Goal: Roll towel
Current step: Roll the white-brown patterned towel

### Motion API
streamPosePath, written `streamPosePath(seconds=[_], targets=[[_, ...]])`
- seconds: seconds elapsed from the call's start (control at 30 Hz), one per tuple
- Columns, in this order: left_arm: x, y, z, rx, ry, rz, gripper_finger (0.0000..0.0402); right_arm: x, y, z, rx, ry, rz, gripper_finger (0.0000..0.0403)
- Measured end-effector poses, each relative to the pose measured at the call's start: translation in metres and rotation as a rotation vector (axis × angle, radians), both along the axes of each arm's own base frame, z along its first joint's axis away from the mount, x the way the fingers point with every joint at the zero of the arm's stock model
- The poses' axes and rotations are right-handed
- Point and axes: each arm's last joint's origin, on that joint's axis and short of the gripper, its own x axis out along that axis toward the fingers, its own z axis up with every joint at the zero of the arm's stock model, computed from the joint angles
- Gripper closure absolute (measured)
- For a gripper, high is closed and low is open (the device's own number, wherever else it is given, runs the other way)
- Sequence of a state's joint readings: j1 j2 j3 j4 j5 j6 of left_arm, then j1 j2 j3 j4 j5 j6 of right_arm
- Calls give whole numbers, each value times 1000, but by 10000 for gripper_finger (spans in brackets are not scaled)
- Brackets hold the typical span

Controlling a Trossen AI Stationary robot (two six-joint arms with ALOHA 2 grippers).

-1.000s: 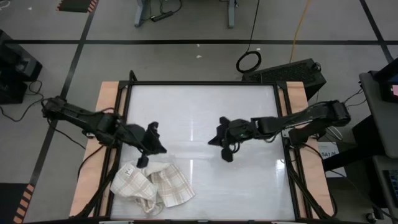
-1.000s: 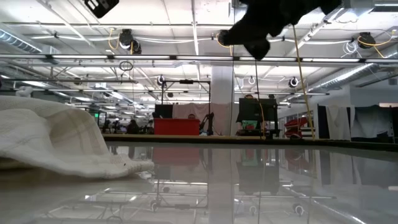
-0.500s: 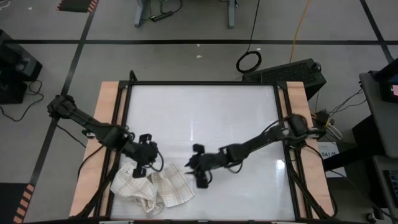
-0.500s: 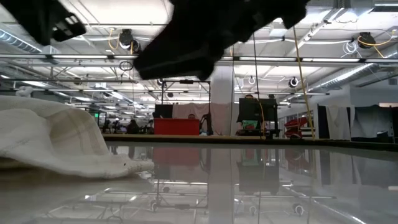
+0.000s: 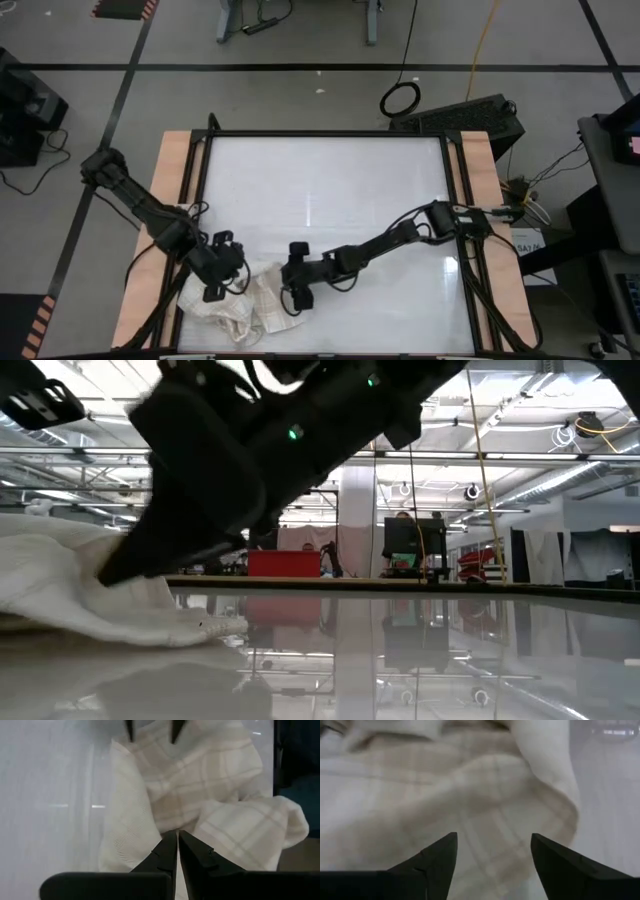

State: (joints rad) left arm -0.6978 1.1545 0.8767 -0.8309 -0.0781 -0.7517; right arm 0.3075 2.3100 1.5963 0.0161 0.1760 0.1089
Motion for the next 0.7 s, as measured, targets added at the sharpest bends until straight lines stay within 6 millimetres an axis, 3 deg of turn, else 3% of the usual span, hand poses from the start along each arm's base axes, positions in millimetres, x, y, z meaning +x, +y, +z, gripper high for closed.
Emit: streamPosePath(seconds=[0.43,0.7], targets=[[1,-6,-3,32,-95,16,377,0,-18,-8,62,112,16,242],[3,-6,-1,47,-131,28,377,0,-21,-13,40,129,24,359]])
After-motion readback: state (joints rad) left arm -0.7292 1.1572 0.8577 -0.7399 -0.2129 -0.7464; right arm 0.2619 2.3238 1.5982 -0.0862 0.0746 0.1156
